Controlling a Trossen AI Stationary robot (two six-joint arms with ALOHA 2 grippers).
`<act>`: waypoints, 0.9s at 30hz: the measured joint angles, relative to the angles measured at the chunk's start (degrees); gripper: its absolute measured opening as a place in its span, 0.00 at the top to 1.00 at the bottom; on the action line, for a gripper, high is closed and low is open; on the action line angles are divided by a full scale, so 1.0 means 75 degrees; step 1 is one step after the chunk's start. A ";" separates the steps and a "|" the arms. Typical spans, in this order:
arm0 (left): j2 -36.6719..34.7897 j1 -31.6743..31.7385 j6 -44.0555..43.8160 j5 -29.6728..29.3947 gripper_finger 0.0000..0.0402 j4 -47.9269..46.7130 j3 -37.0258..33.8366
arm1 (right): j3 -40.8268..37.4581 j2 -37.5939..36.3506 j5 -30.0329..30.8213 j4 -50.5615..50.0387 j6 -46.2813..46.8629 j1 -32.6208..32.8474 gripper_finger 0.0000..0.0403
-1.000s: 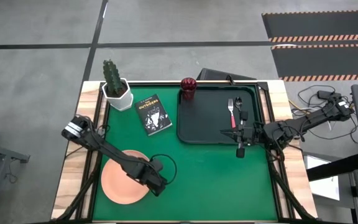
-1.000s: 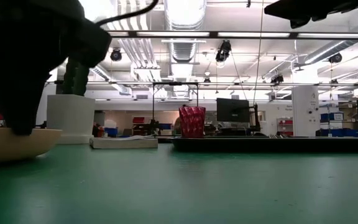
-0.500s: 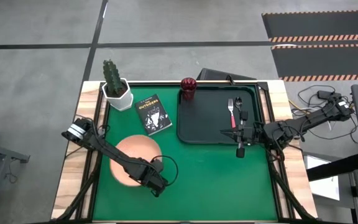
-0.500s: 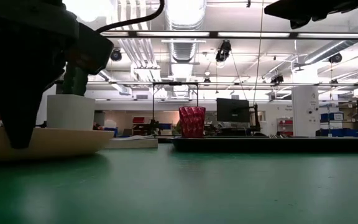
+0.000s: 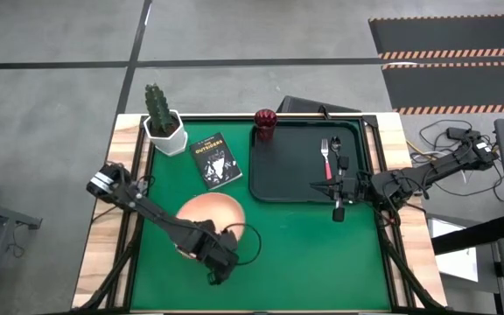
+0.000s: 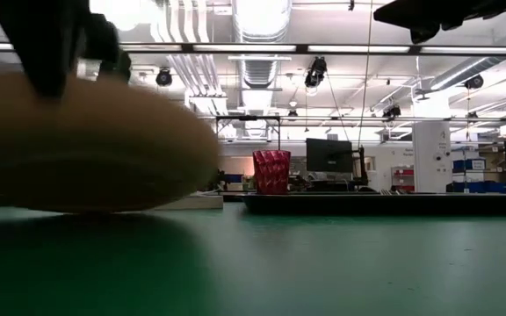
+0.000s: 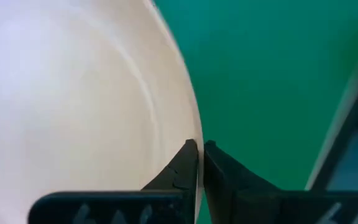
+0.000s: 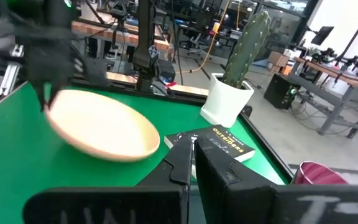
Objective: Pick and place plate/cup/fork/spoon on tray
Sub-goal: Put the orange plate on the black serving tray to the bottom of the red glass
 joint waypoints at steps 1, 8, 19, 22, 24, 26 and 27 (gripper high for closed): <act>0.0000 -0.0088 0.0403 -0.0128 1.00 -0.0107 0.0202 | 0.0000 0.0000 0.0000 -0.0018 0.0044 0.0003 0.98; -0.0017 -0.0306 0.2053 -0.1006 1.00 -0.0286 0.1085 | 0.0003 0.0000 -0.0001 -0.0421 0.0804 0.0003 0.98; -0.0015 -0.0057 0.6296 -0.3015 1.00 0.0273 0.1510 | -0.0009 0.0006 -0.0064 -0.1370 0.2398 0.0351 0.98; -0.0015 0.0314 0.7613 -0.2991 1.00 0.0975 0.1435 | -0.0029 0.0006 0.0000 -0.1355 0.2479 0.0648 0.98; -0.0015 0.0654 0.8192 -0.2782 1.00 0.1226 0.1377 | -0.0033 0.0002 0.0090 -0.1299 0.2480 0.0882 0.98; -0.0008 0.1028 0.8588 -0.2558 1.00 0.1324 0.1361 | -0.0035 -0.0003 0.0173 -0.1120 0.2420 0.1157 0.98; 0.0018 0.1235 0.8750 -0.2481 1.00 0.1438 0.1361 | -0.0035 -0.0003 0.0266 -0.1033 0.2379 0.1304 0.98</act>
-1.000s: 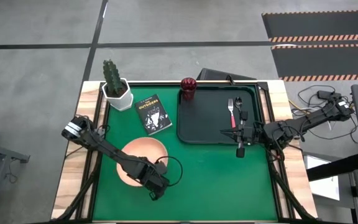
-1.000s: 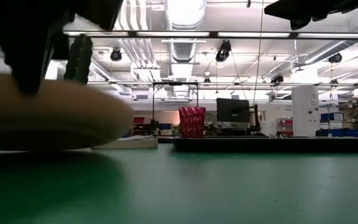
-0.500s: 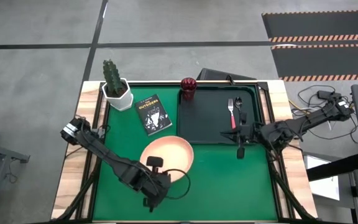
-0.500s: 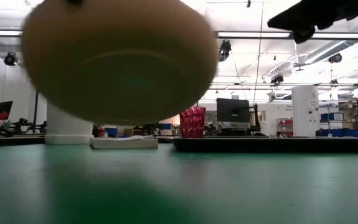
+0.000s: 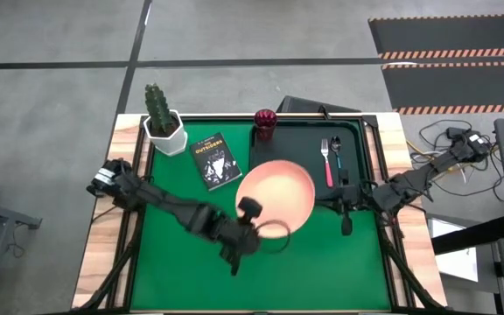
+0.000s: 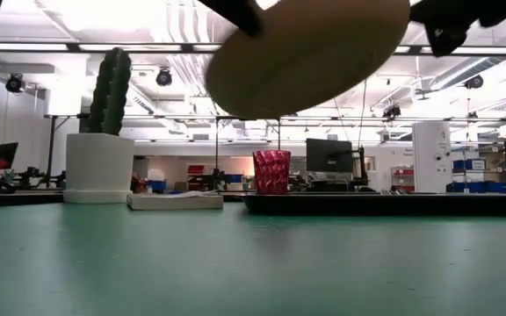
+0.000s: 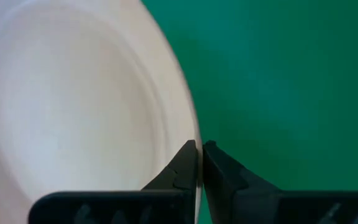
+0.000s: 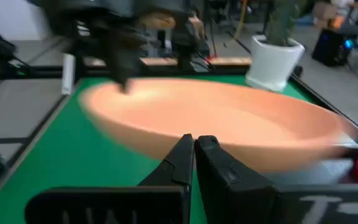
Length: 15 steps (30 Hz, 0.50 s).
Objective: Pick and place plate/cup/fork/spoon on tray
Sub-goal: Put the orange plate on the black serving tray to the bottom of the red glass
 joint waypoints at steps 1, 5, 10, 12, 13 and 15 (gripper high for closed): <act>0.0029 0.0200 0.0156 0.0058 1.00 0.0103 0.0000 | 0.0000 -0.0003 0.0100 0.0058 -0.0053 0.0155 0.98; 0.0141 0.0913 0.0656 0.0058 1.00 0.0313 -0.0127 | -0.0002 0.0006 0.0554 0.0070 -0.0157 0.0776 0.98; 0.0431 0.1599 0.0982 0.0494 1.00 0.0742 -0.0230 | 0.0012 -0.0003 0.1163 0.0179 -0.0356 0.1415 0.98; 0.0595 0.1815 0.1068 0.0553 1.00 0.0981 -0.0230 | 0.0012 -0.0006 0.1308 0.0309 -0.0492 0.1583 0.98; 0.0686 0.1915 0.1074 0.0567 1.00 0.1044 -0.0230 | 0.0012 -0.0005 0.1330 0.0370 -0.0574 0.1646 0.98; 0.0873 0.2111 0.1082 0.0565 1.00 0.1216 -0.0231 | 0.0016 -0.0006 0.1333 0.0484 -0.0665 0.1752 0.98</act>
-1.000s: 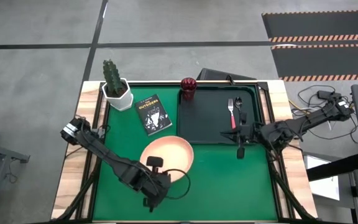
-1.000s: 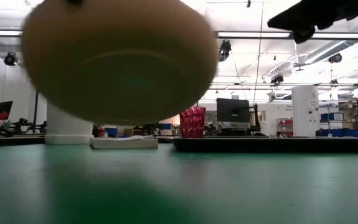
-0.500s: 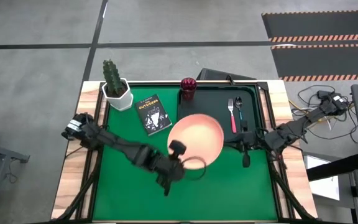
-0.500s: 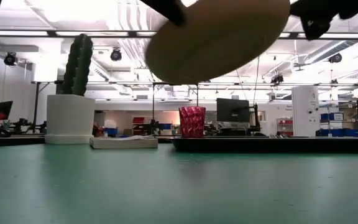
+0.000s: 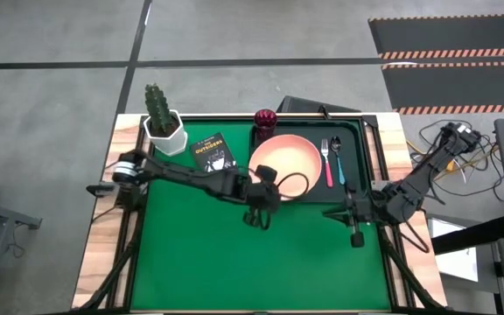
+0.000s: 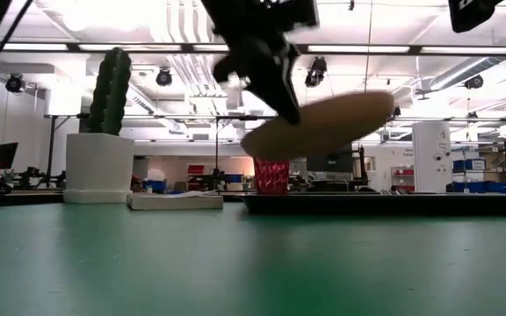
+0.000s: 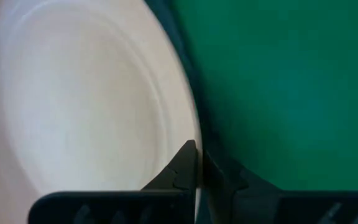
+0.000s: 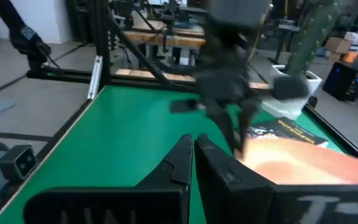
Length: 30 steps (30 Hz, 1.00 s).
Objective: Pick and place plate/cup/fork/spoon on tray
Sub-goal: Put the orange plate on the black serving tray to the bottom of the red glass
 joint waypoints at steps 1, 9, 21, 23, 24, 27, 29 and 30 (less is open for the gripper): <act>0.0088 0.0088 0.0023 0.0000 1.00 0.0073 0.0000 | 0.0002 -0.0004 0.0002 -0.0008 -0.0016 0.0032 0.98; 0.0803 0.0538 0.0043 0.0020 1.00 0.0936 -0.0005 | 0.0002 -0.0016 0.0007 -0.0005 -0.0030 0.0050 0.98; 0.1341 0.0810 -0.0093 0.0073 1.00 0.1515 -0.0005 | 0.0009 -0.0032 0.0009 -0.0030 -0.0012 0.0047 0.98; 0.1399 0.0821 -0.0095 0.0064 1.00 0.1620 -0.0005 | 0.0010 -0.0032 0.0009 -0.0027 -0.0011 0.0047 0.98; 0.1408 0.0819 -0.0098 0.0064 1.00 0.1656 -0.0005 | 0.0010 -0.0032 0.0010 -0.0030 -0.0009 0.0047 0.98; 0.1472 0.0816 -0.0097 0.0073 1.00 0.1856 -0.0005 | 0.0010 -0.0032 0.0010 -0.0034 0.0052 0.0047 0.98; 0.1491 0.0816 -0.0098 0.0073 1.00 0.1903 -0.0005 | 0.0010 -0.0032 0.0009 -0.0042 0.0055 0.0047 0.98; 0.1492 0.0816 -0.0098 0.0073 1.00 0.1940 -0.0008 | 0.0010 -0.0032 0.0008 -0.0042 0.0056 0.0047 0.98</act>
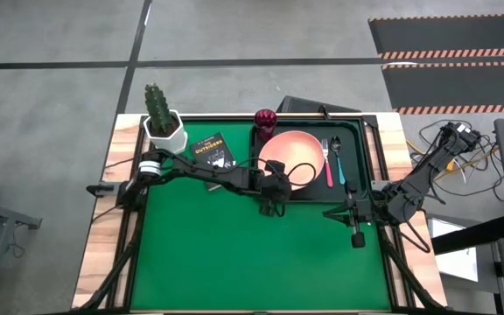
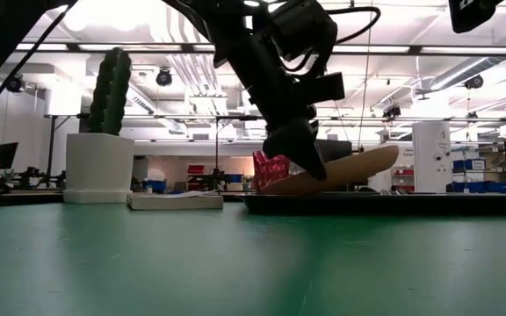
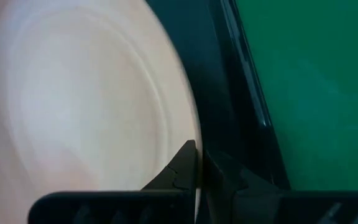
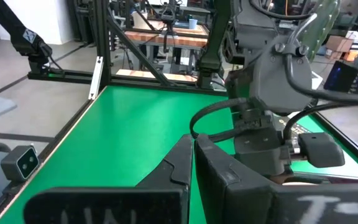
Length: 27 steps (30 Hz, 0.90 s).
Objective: Pick and place plate/cup/fork/spoon on tray
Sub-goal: Put the orange plate on the black serving tray to the bottom of the red glass
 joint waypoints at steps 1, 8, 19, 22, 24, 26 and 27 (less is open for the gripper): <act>0.0000 0.0002 -0.0006 0.0000 1.00 0.0039 0.0000 | 0.0000 0.0000 0.0002 -0.0008 0.0000 0.0000 0.98; 0.0000 0.0008 -0.0051 0.0000 1.00 0.0181 -0.0003 | 0.0000 0.0000 0.0000 -0.0015 0.0000 0.0000 0.98; -0.0003 0.0052 -0.0735 0.0017 1.00 0.0444 -0.0490 | 0.0000 0.0000 0.0000 -0.0017 0.0050 0.0000 0.98; -0.0003 0.0057 -0.0805 0.0058 1.00 0.0415 -0.0509 | 0.0000 0.0000 0.0000 -0.0017 0.0050 0.0000 0.98; -0.0009 0.0058 -0.0808 0.0082 1.00 0.0460 -0.0507 | 0.0000 0.0000 0.0001 -0.0017 0.0050 0.0000 0.98; -0.0009 0.0066 -0.0810 0.0102 1.00 0.0490 -0.0504 | 0.0000 0.0000 0.0000 -0.0017 0.0050 0.0000 0.98; -0.0009 0.0071 -0.0810 0.0104 1.00 0.0518 -0.0504 | 0.0000 0.0000 0.0003 -0.0017 0.0050 0.0000 0.98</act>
